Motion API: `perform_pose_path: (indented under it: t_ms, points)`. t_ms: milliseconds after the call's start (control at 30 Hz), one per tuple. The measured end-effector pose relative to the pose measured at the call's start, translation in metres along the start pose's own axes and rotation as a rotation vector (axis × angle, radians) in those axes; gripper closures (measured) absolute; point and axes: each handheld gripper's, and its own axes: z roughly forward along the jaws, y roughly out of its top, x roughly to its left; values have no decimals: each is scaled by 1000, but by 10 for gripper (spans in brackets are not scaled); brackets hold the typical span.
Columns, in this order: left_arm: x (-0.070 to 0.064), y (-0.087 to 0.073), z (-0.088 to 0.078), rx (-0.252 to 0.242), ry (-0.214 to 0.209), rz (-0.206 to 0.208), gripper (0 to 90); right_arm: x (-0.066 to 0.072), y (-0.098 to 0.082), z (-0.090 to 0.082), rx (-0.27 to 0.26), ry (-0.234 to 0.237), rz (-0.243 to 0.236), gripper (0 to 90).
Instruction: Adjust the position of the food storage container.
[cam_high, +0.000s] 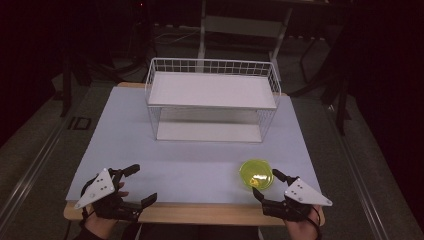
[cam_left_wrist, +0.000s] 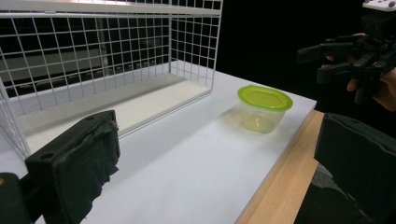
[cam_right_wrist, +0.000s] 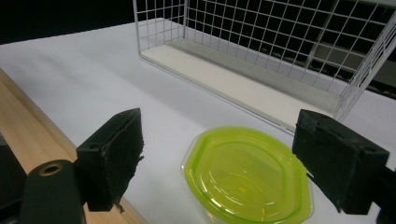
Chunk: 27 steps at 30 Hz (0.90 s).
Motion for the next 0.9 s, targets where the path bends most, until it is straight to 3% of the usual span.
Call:
perform_pose_path:
  t_ms: [200,433,633,833,900]
  points:
    - [-1,0,1,6,-8,4,10,2,-1,3,37,28,-18,162]
    - [-2,0,1,-2,-15,15,10,10,5,2,41,79,-34,163]
    - [-2,0,0,-2,-20,14,10,14,18,3,9,120,-77,150]
    - [-3,0,1,-1,-21,22,10,14,34,1,-9,105,-106,138]
    - [-3,0,1,-1,-23,19,10,12,41,0,-14,112,-94,143]
